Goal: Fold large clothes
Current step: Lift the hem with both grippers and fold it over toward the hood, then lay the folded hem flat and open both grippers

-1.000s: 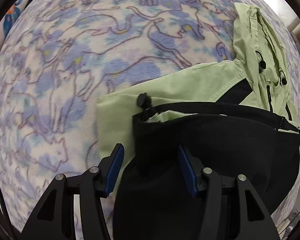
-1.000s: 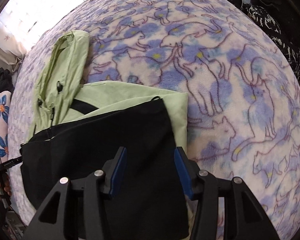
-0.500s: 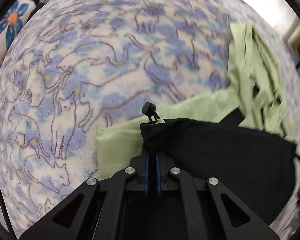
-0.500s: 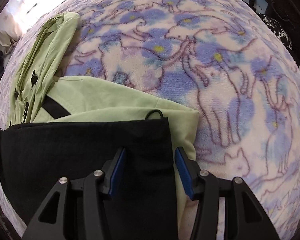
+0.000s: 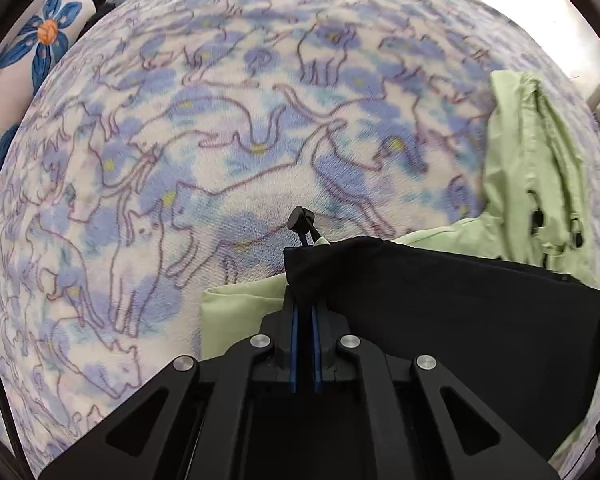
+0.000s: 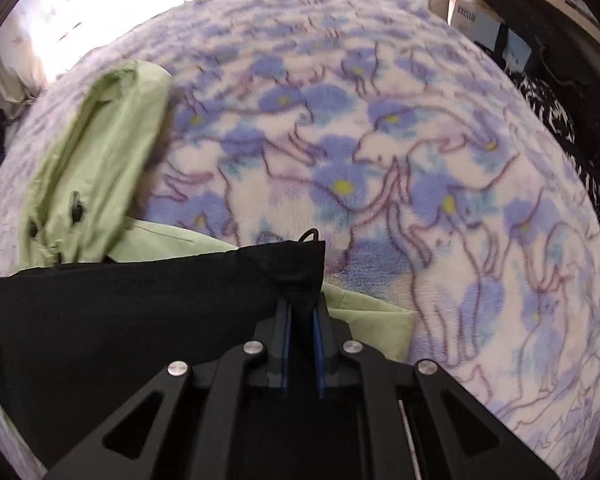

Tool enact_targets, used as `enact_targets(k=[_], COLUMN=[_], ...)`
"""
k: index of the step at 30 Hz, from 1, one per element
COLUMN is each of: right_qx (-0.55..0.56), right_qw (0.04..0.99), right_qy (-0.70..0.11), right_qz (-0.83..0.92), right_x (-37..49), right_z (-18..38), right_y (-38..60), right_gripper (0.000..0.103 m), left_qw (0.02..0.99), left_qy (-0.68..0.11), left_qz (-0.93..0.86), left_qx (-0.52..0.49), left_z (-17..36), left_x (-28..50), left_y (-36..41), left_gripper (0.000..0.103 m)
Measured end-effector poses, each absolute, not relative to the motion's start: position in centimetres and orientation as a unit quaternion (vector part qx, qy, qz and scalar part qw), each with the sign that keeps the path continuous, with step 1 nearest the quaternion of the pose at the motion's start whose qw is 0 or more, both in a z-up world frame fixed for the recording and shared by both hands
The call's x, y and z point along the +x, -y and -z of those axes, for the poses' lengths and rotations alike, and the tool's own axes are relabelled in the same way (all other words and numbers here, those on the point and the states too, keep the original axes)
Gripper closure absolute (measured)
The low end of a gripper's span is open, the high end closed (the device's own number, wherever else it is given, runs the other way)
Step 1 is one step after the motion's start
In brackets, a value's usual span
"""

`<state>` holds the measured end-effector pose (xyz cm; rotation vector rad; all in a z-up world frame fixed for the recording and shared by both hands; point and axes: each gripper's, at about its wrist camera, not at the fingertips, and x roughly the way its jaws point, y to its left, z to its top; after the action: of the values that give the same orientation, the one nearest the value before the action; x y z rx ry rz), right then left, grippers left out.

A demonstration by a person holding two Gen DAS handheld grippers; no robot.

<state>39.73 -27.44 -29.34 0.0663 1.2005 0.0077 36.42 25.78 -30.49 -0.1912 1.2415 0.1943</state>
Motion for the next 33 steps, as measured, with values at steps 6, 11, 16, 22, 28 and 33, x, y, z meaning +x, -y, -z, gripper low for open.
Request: enact_targets(k=[6, 11, 16, 22, 28, 33], right_qx=[0.017, 0.004, 0.057, 0.087, 0.049, 0.016], right_qw=[0.827, 0.831, 0.858, 0.847, 0.824, 0.820], right_qy=[-0.562, -0.555, -0.511, -0.520, -0.547, -0.560], right_qz=[0.017, 0.034, 0.025, -0.067, -0.142, -0.114], right_x=[39.8, 39.5, 35.8, 31.0, 27.2, 26.2], right_z=[30.6, 28.6, 24.5, 24.0, 27.2, 30.6], right_y=[26.8, 27.0, 27.1, 20.5, 12.2, 13.6], right_gripper=[0.088, 0.071, 0.069, 0.069, 0.068, 0.084], left_qw=[0.790, 0.789, 0.827, 0.847, 0.825, 0.825], left_qy=[-0.599, -0.597, -0.537, -0.515, -0.557, -0.558], left_qz=[-0.115, -0.128, -0.146, -0.084, -0.045, -0.058], left_qx=[-0.070, -0.071, -0.078, -0.097, -0.084, -0.066], left_z=[33.0, 31.6, 27.5, 26.4, 31.3, 33.3], left_x=[37.2, 36.4, 32.6, 27.3, 24.6, 24.5], left_y=[-25.3, -25.3, -23.9, -16.4, -9.2, -9.7], left_gripper=[0.092, 0.068, 0.058, 0.058, 0.058, 0.048])
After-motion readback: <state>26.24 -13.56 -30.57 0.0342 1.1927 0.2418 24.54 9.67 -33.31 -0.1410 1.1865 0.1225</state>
